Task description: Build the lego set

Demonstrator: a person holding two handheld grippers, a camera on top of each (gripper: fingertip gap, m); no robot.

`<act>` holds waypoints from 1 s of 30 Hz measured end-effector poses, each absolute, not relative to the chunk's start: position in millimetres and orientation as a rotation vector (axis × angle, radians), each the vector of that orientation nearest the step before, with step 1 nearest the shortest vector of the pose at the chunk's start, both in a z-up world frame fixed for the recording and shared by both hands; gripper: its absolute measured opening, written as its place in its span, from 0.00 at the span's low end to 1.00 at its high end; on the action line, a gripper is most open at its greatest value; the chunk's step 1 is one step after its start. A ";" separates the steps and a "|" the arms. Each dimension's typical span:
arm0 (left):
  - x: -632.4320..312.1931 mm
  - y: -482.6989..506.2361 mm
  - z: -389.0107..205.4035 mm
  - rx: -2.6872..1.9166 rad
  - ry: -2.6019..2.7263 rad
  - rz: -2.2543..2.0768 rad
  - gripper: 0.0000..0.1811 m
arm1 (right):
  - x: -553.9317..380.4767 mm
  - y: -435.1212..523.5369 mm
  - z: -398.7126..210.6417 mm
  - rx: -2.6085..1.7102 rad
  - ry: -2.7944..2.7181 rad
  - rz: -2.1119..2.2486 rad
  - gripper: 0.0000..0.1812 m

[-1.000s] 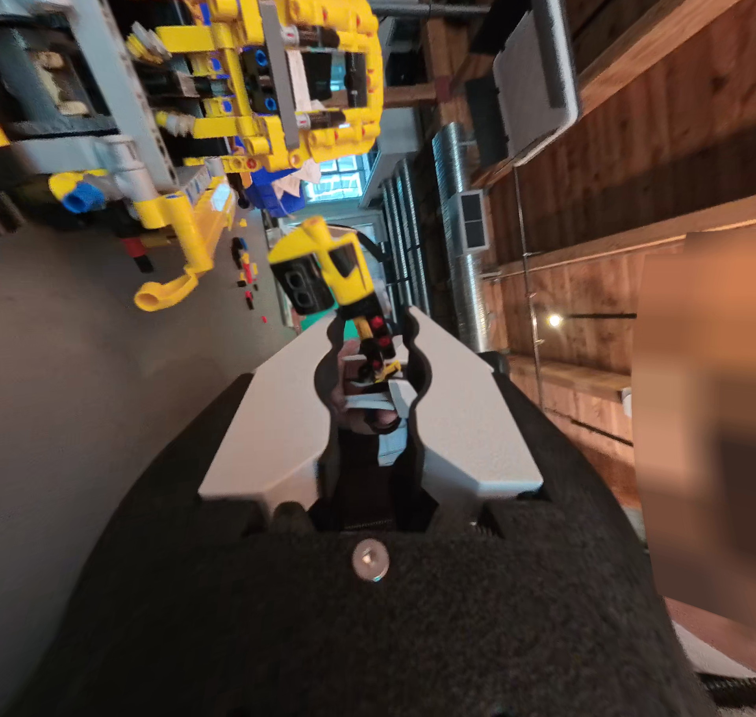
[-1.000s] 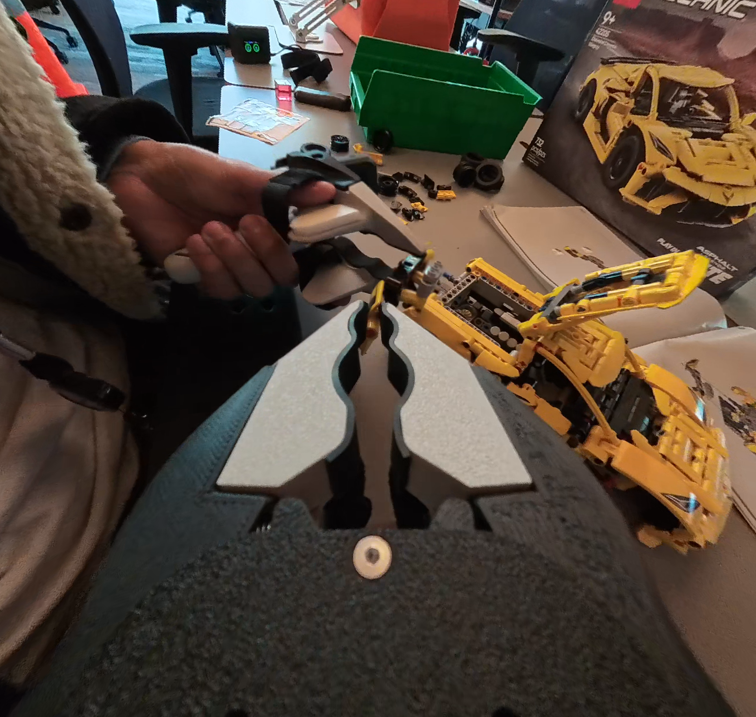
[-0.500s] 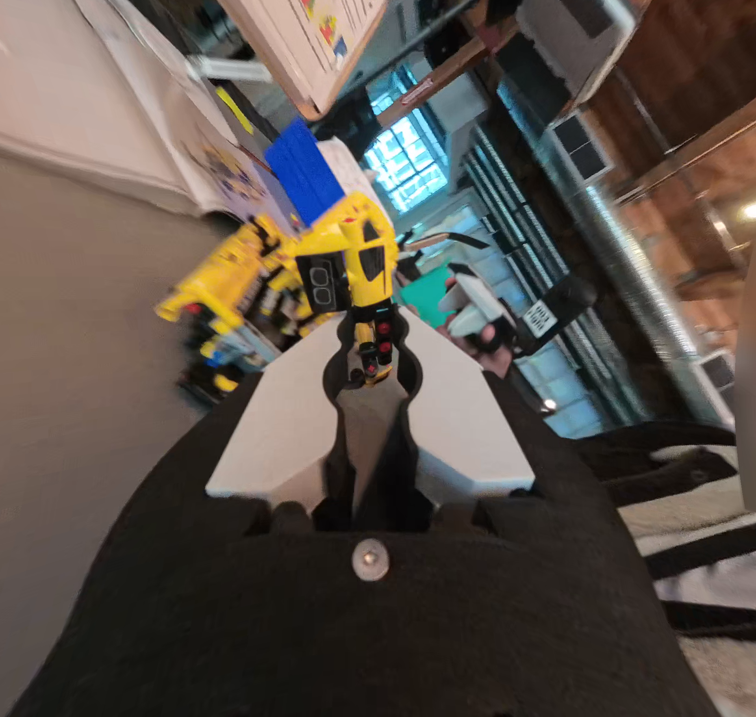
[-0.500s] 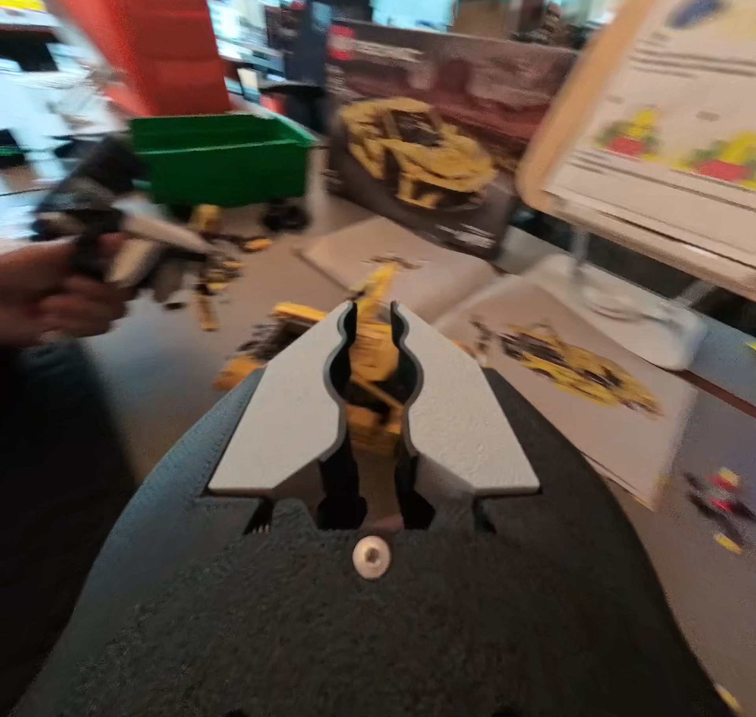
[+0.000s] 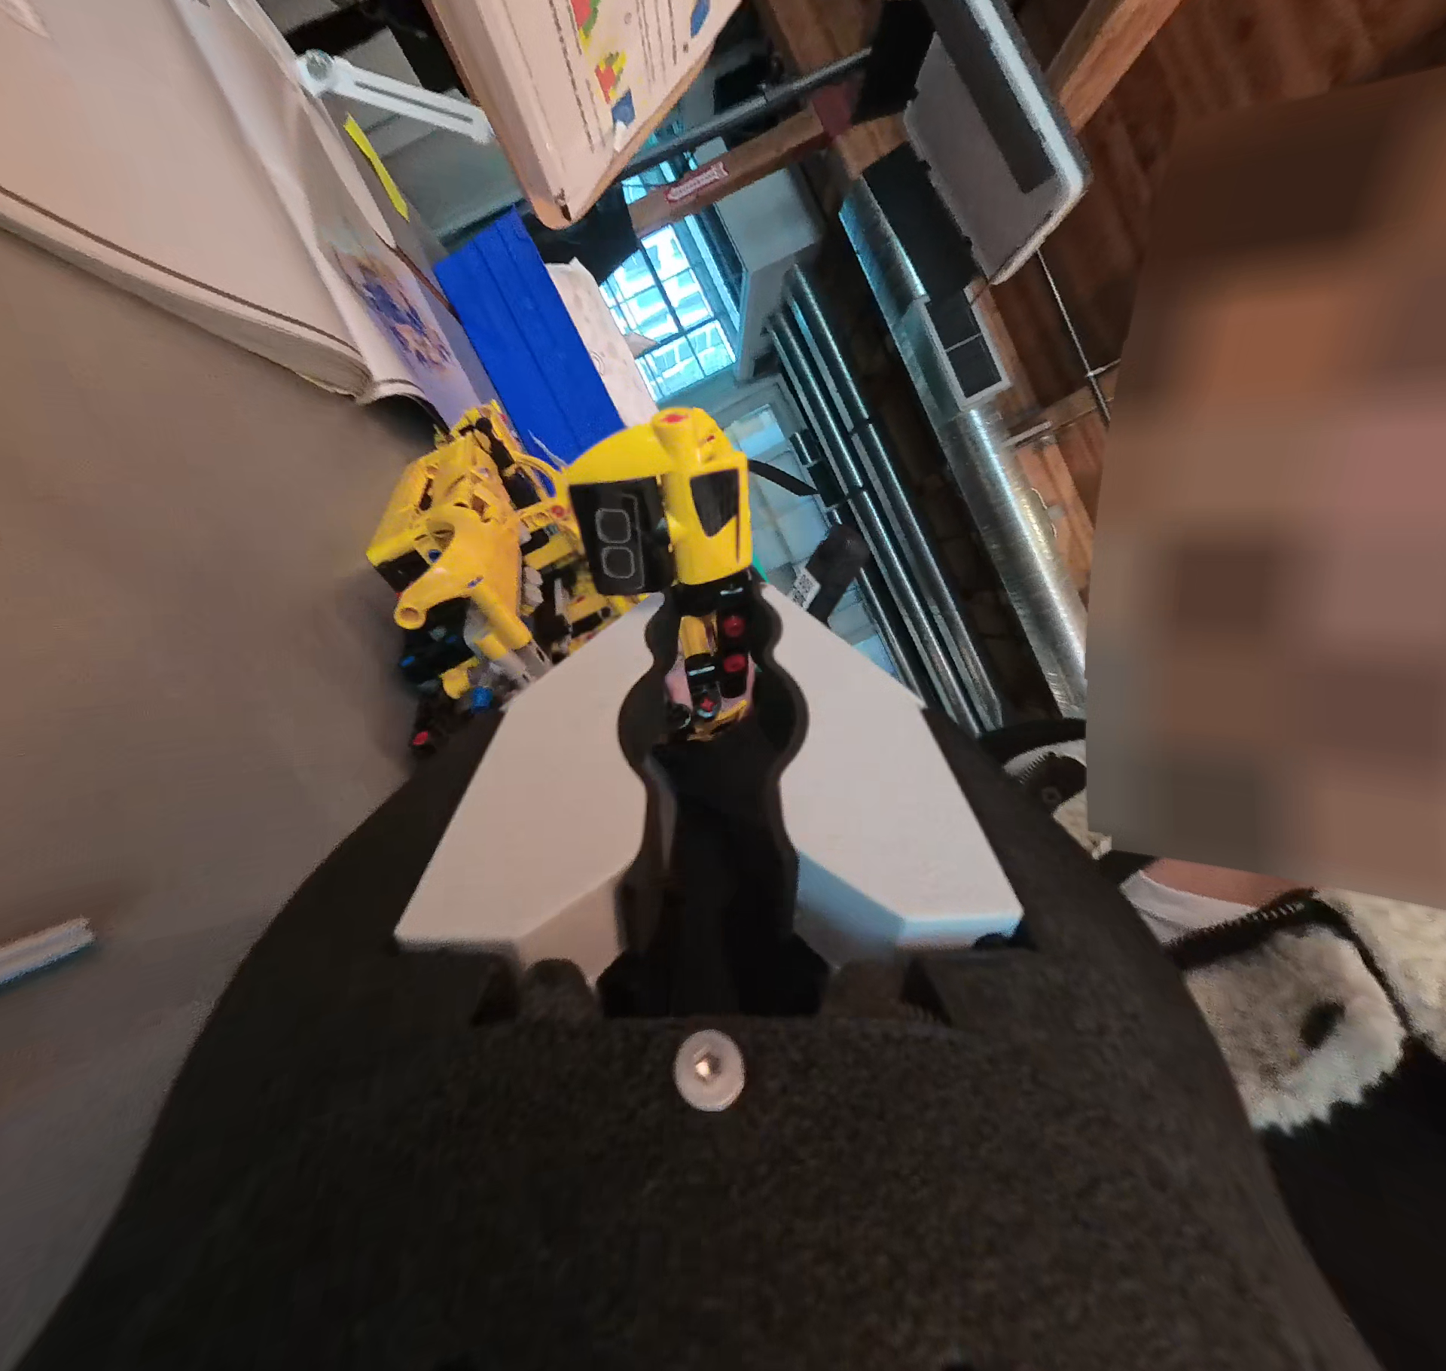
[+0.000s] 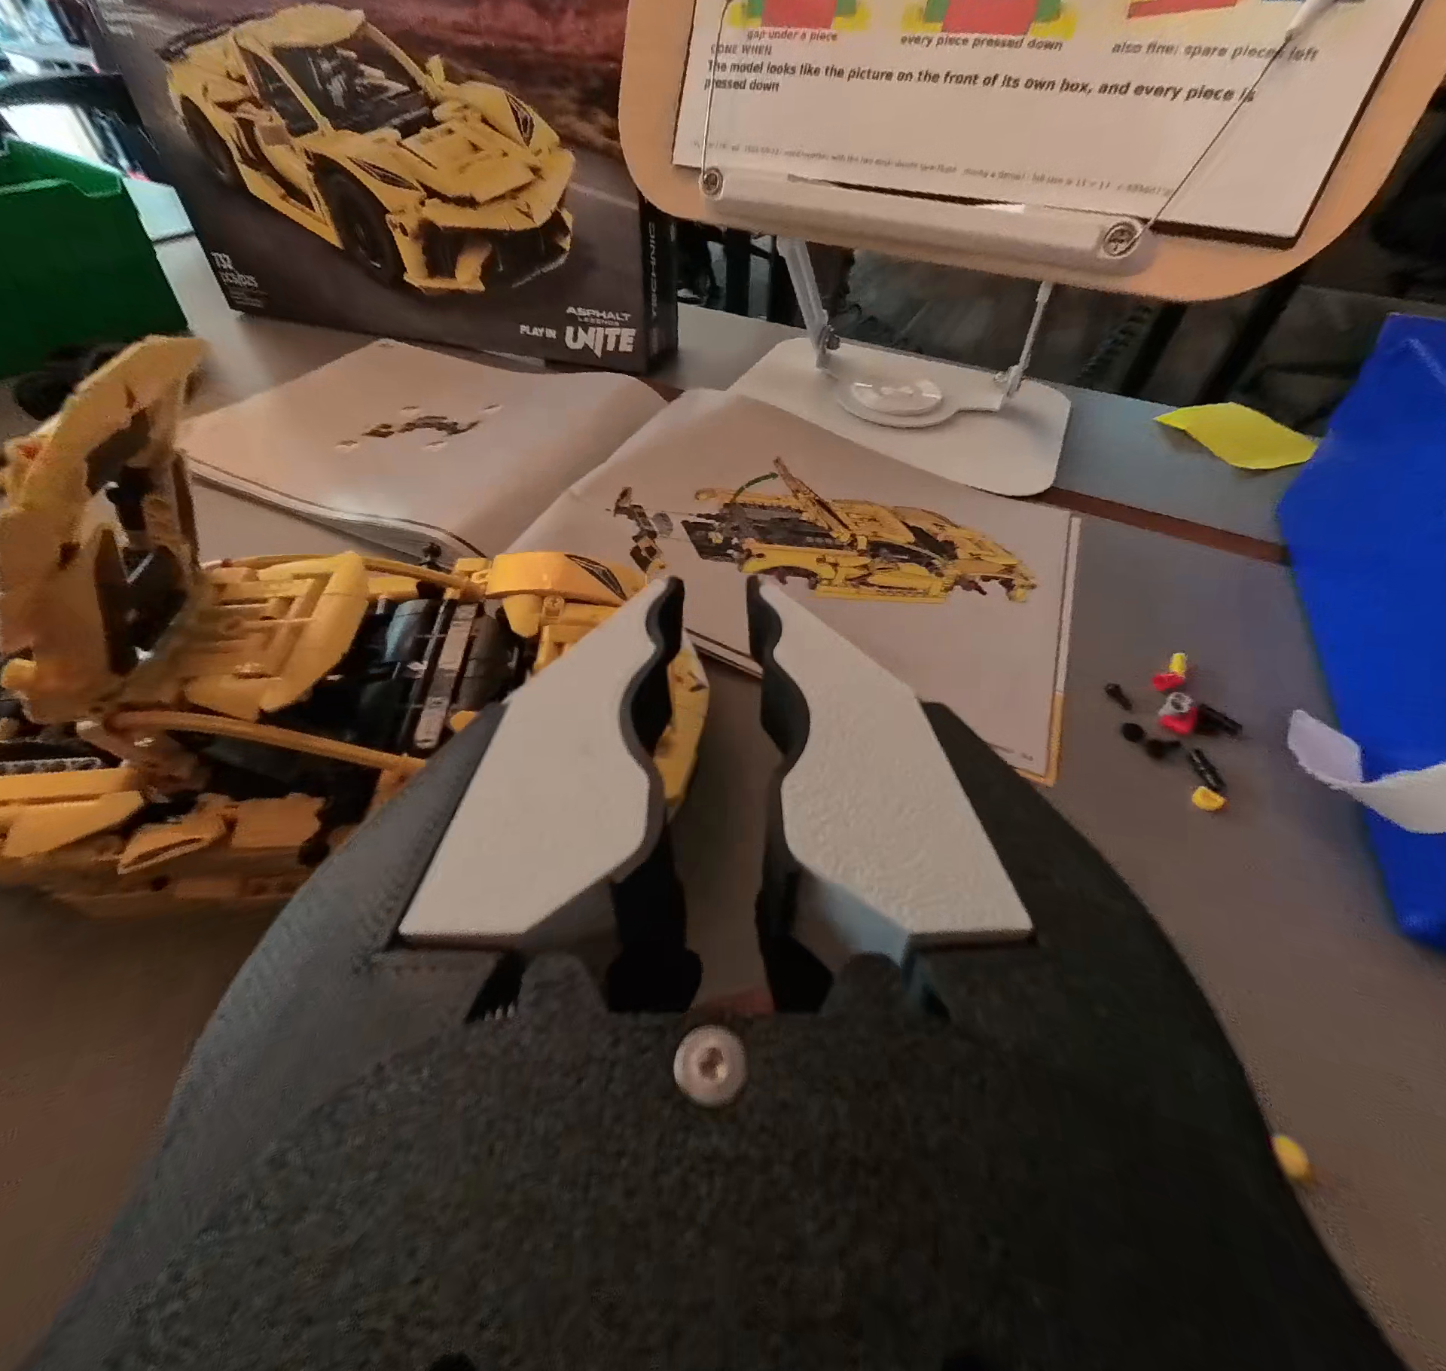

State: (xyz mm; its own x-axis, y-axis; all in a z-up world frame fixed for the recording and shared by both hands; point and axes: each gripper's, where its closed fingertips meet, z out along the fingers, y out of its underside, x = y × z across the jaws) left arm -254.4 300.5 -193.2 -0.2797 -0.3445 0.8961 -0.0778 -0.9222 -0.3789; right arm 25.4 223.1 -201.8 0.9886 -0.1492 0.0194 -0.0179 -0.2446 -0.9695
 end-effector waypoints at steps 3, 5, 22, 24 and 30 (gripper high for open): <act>-252.9 297.9 -192.9 -1.767 0.555 -2.337 0.09 | 23.2 225.3 -206.3 -1.832 0.130 -0.084 0.09; -252.3 295.7 -190.6 -1.753 0.566 -2.360 0.10 | 23.9 226.1 -210.3 -1.843 0.136 -0.070 0.09; -253.0 289.4 -185.4 -1.721 0.592 -2.393 0.09 | 17.1 227.4 -211.1 -1.843 0.146 0.022 0.10; -253.6 288.2 -183.8 -1.710 0.597 -2.404 0.09 | 16.4 227.0 -210.6 -1.842 0.142 0.019 0.10; -263.3 281.4 -160.1 -1.523 0.582 -2.584 0.09 | 14.5 226.0 -206.8 -1.830 0.135 0.022 0.10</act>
